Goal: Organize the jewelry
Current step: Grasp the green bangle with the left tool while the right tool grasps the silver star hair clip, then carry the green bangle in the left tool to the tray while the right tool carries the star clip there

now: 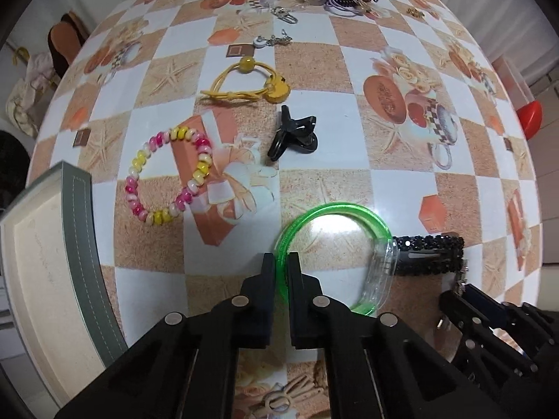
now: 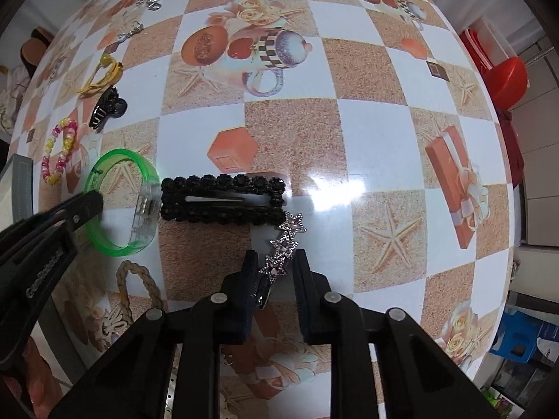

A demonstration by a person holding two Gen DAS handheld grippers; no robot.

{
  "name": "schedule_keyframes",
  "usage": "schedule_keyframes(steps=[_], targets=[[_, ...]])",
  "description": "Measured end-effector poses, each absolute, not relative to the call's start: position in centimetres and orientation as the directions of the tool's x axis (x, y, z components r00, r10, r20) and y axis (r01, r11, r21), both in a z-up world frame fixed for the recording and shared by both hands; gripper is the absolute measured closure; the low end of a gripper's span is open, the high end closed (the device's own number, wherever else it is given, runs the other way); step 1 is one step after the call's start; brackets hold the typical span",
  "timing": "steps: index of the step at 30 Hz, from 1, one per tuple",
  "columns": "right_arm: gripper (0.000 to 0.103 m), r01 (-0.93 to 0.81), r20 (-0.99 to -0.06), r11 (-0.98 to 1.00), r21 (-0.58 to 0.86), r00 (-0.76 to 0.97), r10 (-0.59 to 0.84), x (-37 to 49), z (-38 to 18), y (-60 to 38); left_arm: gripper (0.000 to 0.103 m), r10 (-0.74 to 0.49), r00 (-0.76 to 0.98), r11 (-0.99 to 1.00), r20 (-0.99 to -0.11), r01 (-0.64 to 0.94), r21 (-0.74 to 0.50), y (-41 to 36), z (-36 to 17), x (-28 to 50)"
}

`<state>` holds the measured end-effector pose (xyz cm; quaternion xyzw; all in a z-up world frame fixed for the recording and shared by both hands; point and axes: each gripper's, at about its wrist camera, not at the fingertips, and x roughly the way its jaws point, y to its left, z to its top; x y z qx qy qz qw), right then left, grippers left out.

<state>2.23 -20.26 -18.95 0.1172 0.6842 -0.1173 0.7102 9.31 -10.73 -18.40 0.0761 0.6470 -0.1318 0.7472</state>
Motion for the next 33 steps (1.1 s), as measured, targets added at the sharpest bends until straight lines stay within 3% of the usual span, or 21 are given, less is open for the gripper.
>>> schedule_keyframes(steps=[14, 22, 33], targets=[[0.085, 0.366, -0.988, 0.919, 0.144, 0.113, 0.11, 0.9, -15.7, -23.2, 0.092, -0.153, 0.16, 0.96, -0.975, 0.257, -0.108, -9.8, -14.9, 8.3], [0.085, 0.377, -0.979, 0.906, 0.192, 0.142, 0.148, 0.5, -14.2, -23.6, 0.092, -0.168, 0.192, 0.97, -0.967, 0.205, -0.128, -2.2, -11.0, 5.2], [0.085, 0.219, -0.952, 0.938, 0.27, 0.205, 0.226, 3.1, -9.9, -17.9, 0.092, -0.148, 0.263, 0.989, -0.953, 0.055, -0.138, 6.2, -8.6, 4.8]])
